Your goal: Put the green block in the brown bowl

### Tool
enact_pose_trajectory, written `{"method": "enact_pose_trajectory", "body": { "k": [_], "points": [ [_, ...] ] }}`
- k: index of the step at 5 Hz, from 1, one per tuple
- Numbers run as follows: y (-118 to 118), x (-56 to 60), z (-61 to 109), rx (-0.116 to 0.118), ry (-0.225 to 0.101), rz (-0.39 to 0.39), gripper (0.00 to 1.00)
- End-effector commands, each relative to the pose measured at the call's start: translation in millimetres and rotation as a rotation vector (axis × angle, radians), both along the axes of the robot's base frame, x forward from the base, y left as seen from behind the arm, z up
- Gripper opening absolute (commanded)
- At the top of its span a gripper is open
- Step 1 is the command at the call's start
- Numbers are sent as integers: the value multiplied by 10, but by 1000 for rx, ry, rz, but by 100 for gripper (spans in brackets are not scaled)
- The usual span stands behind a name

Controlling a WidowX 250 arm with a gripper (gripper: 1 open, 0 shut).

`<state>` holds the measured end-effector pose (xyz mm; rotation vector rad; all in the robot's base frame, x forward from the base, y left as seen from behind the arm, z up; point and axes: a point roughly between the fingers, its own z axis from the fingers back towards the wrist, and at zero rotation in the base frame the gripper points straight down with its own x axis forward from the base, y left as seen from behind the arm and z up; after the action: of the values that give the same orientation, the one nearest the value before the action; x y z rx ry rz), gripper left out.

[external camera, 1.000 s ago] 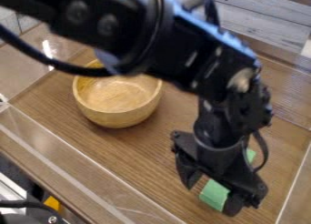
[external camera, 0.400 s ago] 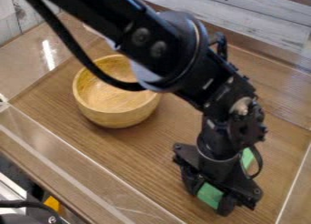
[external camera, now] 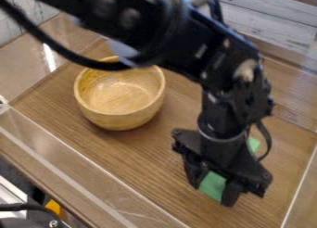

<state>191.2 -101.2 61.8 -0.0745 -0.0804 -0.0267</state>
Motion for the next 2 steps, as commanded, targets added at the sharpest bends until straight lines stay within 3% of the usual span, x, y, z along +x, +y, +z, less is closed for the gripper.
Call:
{"method": "enact_pose_trajectory", "body": {
  "k": [1,2],
  "points": [
    [-65,62,223,-38,-38,40,0],
    [-92,79,279,-55,-39,73,0]
  ]
}}
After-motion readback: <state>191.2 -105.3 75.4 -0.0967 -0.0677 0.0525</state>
